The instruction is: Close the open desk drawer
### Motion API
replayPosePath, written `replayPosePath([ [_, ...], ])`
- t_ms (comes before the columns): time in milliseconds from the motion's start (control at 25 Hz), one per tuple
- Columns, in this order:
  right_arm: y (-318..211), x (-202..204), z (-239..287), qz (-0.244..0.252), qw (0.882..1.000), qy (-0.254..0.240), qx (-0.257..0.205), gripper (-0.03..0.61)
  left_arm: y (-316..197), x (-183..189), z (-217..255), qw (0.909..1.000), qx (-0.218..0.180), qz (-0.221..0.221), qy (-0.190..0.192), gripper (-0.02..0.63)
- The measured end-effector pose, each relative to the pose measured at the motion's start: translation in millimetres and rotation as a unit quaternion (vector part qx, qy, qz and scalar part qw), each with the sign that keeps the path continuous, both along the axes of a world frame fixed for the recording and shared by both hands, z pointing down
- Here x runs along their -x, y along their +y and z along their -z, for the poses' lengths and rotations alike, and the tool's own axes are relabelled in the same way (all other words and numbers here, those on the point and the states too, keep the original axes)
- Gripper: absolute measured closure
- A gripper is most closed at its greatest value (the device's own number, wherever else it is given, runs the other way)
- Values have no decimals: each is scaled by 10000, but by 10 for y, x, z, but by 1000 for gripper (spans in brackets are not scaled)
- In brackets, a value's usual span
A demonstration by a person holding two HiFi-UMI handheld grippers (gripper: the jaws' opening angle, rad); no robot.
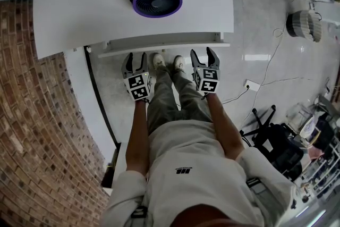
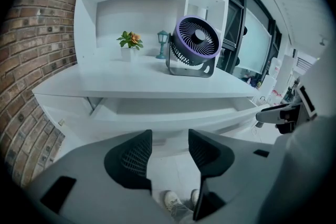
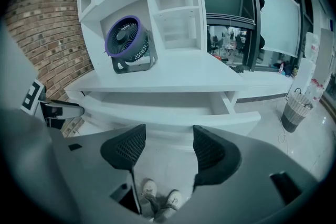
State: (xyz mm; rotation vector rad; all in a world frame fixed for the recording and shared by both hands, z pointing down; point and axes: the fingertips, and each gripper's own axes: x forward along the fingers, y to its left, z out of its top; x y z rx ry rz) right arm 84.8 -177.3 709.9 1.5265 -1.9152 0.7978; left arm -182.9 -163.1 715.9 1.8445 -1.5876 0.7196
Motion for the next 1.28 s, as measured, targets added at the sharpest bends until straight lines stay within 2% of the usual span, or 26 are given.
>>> replayPosePath([
  [1280, -437, 0, -43, -62, 9999, 51, -90, 298, -444, 19, 3, 9999, -89, -107, 41, 382],
])
